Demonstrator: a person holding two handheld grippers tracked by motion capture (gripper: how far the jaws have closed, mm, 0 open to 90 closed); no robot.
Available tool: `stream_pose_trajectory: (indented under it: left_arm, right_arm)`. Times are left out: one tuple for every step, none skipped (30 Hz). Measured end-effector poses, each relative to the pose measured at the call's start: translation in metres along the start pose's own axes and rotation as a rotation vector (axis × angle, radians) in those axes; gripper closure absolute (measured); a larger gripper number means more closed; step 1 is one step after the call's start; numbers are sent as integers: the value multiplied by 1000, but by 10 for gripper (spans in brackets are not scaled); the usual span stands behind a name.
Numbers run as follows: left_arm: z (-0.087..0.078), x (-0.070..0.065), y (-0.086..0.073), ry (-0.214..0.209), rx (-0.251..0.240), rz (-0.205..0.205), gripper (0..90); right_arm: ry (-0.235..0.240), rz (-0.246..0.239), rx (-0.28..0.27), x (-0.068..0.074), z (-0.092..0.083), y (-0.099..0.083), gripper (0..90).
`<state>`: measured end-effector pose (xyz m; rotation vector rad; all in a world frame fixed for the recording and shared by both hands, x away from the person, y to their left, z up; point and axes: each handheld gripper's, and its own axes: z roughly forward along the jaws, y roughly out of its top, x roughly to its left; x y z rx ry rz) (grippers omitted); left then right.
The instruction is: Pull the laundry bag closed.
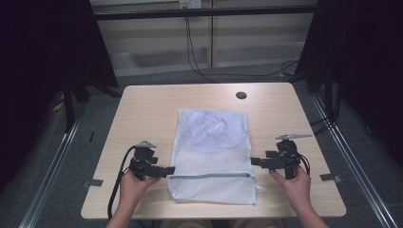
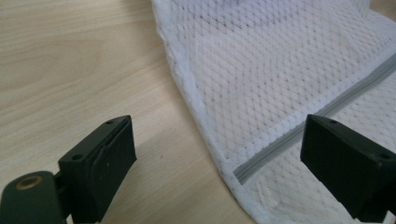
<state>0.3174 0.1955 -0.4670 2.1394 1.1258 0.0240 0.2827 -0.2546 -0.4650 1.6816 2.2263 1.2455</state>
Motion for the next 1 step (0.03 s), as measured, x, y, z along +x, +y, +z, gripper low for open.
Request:
stream_pose_trajectory:
  left_arm:
    - [0,1,0,6,-1,5,101]
  right_arm:
    - [0,0,0,0,0,0,133]
